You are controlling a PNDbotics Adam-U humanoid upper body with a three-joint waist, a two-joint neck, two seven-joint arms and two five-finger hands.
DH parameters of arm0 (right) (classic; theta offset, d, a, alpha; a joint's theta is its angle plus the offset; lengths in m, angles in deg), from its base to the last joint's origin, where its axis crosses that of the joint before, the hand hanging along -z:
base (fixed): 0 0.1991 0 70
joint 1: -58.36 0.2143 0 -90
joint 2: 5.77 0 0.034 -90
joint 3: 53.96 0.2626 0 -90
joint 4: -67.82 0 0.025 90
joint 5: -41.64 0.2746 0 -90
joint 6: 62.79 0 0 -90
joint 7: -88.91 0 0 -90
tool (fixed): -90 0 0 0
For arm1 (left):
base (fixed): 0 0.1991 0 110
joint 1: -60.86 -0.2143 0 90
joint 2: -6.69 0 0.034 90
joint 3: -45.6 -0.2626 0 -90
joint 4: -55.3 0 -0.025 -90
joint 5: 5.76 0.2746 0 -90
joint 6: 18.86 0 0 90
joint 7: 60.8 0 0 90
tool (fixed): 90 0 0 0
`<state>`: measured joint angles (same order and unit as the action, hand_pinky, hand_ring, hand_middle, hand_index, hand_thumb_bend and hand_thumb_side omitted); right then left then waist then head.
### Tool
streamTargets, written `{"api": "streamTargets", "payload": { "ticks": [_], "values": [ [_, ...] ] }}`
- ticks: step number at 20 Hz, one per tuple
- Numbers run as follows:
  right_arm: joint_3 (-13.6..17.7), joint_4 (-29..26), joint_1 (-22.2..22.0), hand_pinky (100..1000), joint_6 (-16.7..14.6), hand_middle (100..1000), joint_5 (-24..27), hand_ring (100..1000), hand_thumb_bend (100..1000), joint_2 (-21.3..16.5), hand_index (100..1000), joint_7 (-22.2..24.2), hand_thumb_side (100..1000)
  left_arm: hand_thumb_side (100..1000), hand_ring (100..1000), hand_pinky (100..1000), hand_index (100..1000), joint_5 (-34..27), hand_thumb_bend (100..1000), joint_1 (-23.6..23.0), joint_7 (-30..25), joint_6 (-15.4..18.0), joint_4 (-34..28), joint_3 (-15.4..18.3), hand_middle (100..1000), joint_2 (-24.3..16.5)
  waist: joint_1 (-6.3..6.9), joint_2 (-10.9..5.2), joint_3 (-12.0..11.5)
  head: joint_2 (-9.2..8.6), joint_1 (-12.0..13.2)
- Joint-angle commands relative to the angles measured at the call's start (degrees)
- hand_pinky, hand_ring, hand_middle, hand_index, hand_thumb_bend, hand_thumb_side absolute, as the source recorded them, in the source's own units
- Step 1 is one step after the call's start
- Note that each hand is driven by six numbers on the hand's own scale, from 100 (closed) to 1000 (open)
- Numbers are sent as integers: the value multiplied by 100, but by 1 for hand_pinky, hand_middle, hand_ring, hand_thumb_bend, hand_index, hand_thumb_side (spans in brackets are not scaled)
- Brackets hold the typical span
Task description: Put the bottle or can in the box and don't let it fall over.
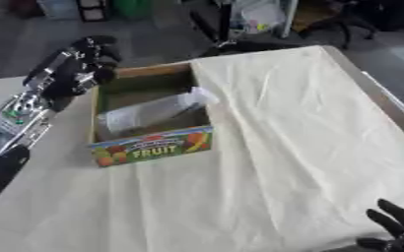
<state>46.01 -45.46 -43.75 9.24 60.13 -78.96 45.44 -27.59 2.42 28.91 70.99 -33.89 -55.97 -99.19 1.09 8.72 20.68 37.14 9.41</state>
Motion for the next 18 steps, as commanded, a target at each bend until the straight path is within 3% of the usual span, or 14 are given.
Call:
{"api": "streamTargets", "payload": {
  "ticks": [1, 8, 12, 18],
  "values": [
    [58, -132, 27, 789, -47, 1000, -25, 1000, 100, 7, 1000, -14, 470, 468, 933, 875, 842, -156, 796, -265, 471, 45, -656, 457, 603, -245, -16, -43, -39, -76, -65],
    [98, -132, 10, 789, -106, 1000, -57, 1000, 100, 30, 1000, -49, 470, 470, 909, 857, 843, 346, 676, -1639, 1804, 62, -2341, 1599, 604, -84, -42, -23, -224, -26, -65],
    [114, -132, -7, 789, -133, 1000, -71, 1000, 100, 25, 1000, -67, 470, 465, 904, 854, 841, 982, 641, -2157, 2300, 281, -2529, 2021, 607, 384, -50, -34, -353, 138, 145],
    [119, -132, -21, 789, -73, 1000, -86, 1000, 100, 23, 1000, -85, 470, 444, 910, 858, 842, 1698, 635, -2734, 2707, 345, -2541, 2241, 605, 1191, -56, -85, -482, 458, 512]
  ]
}}
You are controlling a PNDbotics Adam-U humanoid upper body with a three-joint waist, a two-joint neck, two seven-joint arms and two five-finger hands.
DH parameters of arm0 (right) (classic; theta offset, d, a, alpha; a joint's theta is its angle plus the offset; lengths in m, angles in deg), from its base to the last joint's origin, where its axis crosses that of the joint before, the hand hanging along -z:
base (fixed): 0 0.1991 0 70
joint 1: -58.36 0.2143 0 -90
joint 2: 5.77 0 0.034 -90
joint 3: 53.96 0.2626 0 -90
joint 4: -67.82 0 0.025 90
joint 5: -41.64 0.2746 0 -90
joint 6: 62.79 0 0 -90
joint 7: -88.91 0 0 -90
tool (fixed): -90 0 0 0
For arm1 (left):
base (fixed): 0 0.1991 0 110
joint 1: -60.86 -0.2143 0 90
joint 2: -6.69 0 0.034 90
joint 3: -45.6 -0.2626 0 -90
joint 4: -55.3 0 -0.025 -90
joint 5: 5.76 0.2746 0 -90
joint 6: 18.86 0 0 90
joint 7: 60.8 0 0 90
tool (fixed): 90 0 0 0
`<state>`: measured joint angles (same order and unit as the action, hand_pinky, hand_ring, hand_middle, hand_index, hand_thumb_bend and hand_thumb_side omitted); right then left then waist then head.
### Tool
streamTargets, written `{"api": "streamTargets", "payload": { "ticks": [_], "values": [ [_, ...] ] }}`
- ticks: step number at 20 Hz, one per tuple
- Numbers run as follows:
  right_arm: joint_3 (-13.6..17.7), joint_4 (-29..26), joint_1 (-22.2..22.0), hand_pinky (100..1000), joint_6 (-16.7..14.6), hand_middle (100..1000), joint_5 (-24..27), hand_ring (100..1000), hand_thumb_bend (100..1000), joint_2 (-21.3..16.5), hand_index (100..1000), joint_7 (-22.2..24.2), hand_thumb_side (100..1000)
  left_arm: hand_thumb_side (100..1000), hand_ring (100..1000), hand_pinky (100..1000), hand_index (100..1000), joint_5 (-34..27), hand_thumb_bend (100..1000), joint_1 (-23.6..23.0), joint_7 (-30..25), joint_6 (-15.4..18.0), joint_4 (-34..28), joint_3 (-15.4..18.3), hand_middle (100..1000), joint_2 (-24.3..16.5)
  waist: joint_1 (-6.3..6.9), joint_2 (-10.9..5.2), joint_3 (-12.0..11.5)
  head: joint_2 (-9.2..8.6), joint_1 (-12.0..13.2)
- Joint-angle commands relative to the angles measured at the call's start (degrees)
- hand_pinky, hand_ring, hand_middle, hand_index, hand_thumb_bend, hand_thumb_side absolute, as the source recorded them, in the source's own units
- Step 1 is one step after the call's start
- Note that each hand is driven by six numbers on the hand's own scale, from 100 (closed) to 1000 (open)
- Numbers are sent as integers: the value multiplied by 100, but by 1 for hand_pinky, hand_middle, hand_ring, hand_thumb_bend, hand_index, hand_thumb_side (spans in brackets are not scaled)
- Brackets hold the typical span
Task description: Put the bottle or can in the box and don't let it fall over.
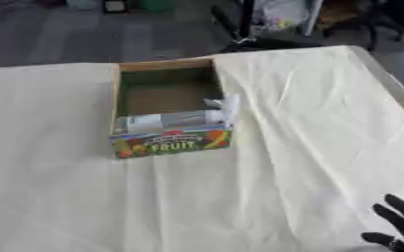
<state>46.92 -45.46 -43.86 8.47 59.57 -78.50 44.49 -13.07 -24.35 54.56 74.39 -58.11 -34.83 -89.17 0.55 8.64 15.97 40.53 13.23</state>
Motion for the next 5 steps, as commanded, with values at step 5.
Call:
{"api": "streamTargets", "payload": {
  "ticks": [5],
  "values": [
    [47, -132, -35, 789, 32, 1000, -51, 1000, 100, -6, 1000, -14, 470, 426, 915, 862, 847, 586, 631, -240, 424, -145, -118, 279, 609, 691, -13, -114, -76, 311, 230]
  ]
}}
